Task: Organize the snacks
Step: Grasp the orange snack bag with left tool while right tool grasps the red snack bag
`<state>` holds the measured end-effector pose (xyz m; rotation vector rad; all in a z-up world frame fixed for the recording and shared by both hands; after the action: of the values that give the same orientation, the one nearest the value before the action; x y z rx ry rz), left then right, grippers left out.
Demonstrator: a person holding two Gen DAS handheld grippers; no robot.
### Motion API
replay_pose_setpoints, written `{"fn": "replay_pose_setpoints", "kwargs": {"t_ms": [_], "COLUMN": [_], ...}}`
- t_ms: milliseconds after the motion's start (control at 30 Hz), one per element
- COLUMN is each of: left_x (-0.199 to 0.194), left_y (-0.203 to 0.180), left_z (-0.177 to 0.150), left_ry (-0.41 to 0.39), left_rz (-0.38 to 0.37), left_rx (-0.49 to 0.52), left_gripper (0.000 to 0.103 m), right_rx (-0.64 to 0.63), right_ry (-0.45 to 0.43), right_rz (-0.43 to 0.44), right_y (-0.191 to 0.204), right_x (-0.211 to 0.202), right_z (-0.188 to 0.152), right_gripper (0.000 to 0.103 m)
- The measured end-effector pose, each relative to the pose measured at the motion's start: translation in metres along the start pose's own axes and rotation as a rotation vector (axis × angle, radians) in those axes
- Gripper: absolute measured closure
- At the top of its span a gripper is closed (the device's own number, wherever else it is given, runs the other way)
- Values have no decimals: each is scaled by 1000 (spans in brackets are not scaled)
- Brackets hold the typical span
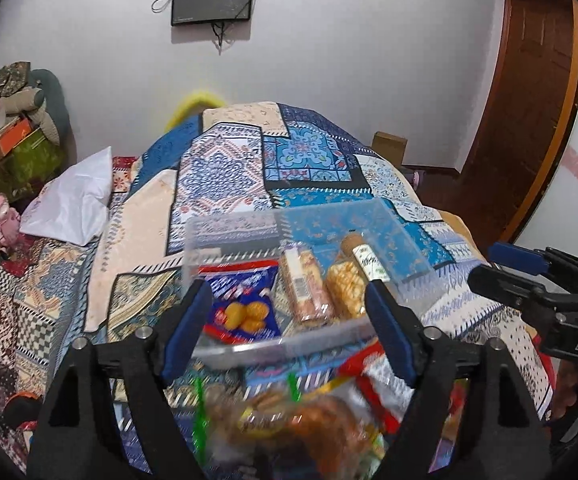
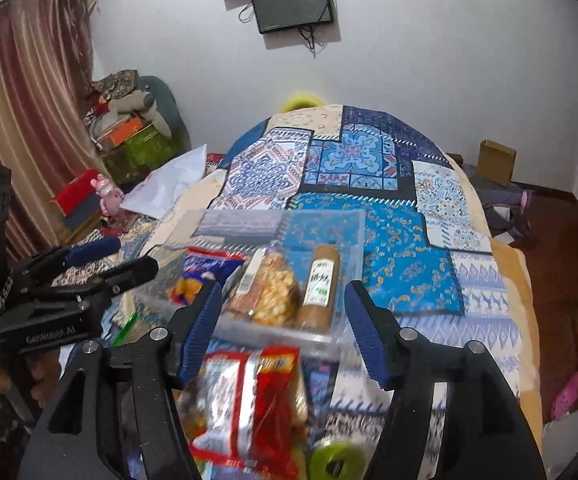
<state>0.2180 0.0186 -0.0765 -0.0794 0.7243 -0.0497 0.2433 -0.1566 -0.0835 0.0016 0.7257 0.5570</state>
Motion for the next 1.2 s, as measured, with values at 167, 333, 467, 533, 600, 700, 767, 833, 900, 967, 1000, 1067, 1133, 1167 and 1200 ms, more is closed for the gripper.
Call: {"fn": "replay_pose_setpoints", "kwargs": {"t_ms": [167,333,467,533,600,700,767,833,900,967,1000,1067,1133,1167,1200], "left_x": [-13,-10,-4,-4,-4,-4,-3,-2,1,5,7,11,17,18,23], "left_y": [10,21,26,24,20,13,7,0,-7,-15,-20,-26,-31,-32,-33], "left_z": [-24,-51,-69,-76,-79,-80,-81,-82,-84,-86,-87,-90,-93,-95,-96], "left_ry": [22,69,118,120,115,115,116,118,129,136,140,155,172,177,190], "left_rz": [15,40,25,24,27,8,-8,-24,-42,-53,-57,-64,-69,-67,-66], "left_rx": [-1,5,-28,-28,-18,-12,-7,-3,2,13,21,28,26,25,19], "left_gripper": [23,23,23,23,23,23,23,23,23,31,34,39,39,39,39], "right_rx": [-27,-14,-4,-2,-6,-33,-35,-24,-16,-10,-6,-6,-7,-2,3], "right_ry": [39,100,147,171,200,215,217,211,207,201,200,192,184,183,180], "right_rz": [-7,21,19,22,23,-5,-11,-1,4,15,22,24,21,22,24], "right_y": [12,18,19,19,21,23,22,20,20,18,17,17,16,15,14], "right_x": [1,11,23,29,37,46,50,51,50,48,47,42,36,34,32], "right_z": [-25,-51,-68,-75,-81,-87,-89,-89,-90,-90,-90,-91,-92,-92,-92], "right_gripper": [42,41,41,41,41,37,34,34,35,43,43,43,43,43,43]}}
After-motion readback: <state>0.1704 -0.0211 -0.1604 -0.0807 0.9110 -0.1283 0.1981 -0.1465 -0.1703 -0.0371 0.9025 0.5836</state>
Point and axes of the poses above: each gripper's, at about its wrist camera, not at the fingertips, and x roughly the way its jaws point, y to its left, z to its top, the point moved 3 cm from there along x, roughly the way its jaws point
